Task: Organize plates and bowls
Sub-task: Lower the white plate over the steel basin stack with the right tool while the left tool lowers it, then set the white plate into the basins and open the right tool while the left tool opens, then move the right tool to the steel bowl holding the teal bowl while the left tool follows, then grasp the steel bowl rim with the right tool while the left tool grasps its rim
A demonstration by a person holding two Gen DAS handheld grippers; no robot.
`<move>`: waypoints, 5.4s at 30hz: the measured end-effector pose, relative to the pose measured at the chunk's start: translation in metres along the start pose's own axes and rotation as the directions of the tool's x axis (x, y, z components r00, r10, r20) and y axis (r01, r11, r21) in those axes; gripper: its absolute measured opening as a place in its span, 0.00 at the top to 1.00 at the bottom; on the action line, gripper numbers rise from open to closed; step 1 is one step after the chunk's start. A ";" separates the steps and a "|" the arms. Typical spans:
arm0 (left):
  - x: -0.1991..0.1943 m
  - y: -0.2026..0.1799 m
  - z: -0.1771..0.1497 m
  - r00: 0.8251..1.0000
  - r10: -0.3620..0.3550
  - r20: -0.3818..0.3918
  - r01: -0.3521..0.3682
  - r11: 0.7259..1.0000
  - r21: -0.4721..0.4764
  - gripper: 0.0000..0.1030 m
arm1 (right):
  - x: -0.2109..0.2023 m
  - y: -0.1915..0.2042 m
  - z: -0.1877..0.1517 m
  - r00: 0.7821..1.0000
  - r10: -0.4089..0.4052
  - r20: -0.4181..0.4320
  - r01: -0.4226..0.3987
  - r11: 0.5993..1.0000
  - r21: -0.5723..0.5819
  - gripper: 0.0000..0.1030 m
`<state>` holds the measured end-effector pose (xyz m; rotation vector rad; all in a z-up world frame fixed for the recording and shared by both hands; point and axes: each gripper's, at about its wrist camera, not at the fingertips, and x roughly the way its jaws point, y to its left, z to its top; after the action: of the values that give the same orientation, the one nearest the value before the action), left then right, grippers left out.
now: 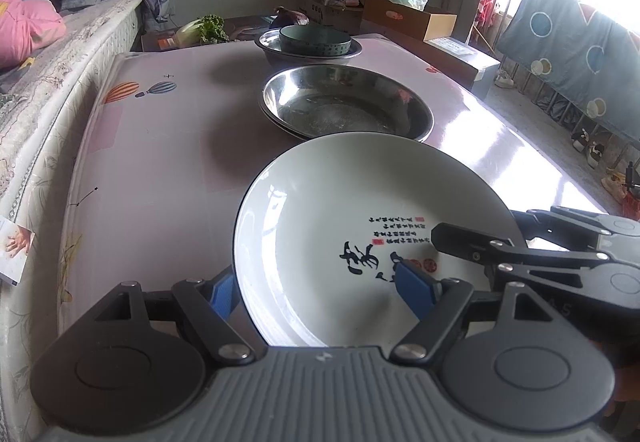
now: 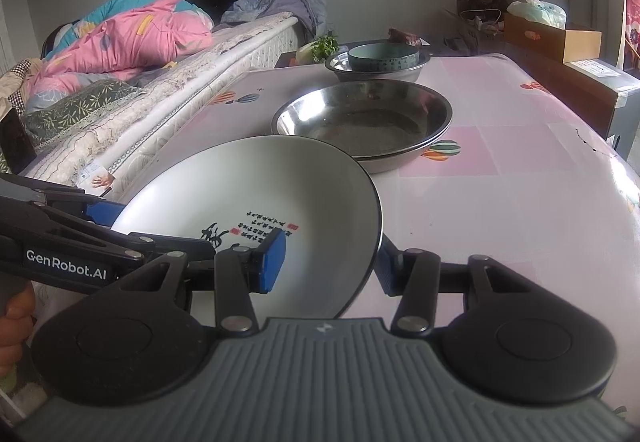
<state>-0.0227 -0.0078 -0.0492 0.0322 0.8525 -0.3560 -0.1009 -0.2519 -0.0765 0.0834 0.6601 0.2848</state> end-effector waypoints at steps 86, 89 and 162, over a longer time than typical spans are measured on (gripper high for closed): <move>0.073 0.009 0.124 1.000 -0.015 0.021 0.015 1.000 -0.026 0.19 | 0.071 -0.092 0.109 0.994 -0.095 0.057 0.087 0.988 0.126 0.11; 0.066 0.009 0.121 0.999 -0.002 0.033 0.003 1.000 -0.025 0.15 | 0.061 -0.089 0.110 0.994 -0.086 0.074 0.077 0.990 0.116 0.01; 0.236 0.072 0.274 0.996 0.064 -0.059 -0.064 0.998 -0.011 0.66 | 0.307 -0.201 0.269 0.970 0.092 -0.226 -0.041 0.974 0.223 0.64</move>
<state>0.3428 -0.0559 -0.0507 0.0579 0.9098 -0.2903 0.3427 -0.3524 -0.0793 0.2851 0.9252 0.2894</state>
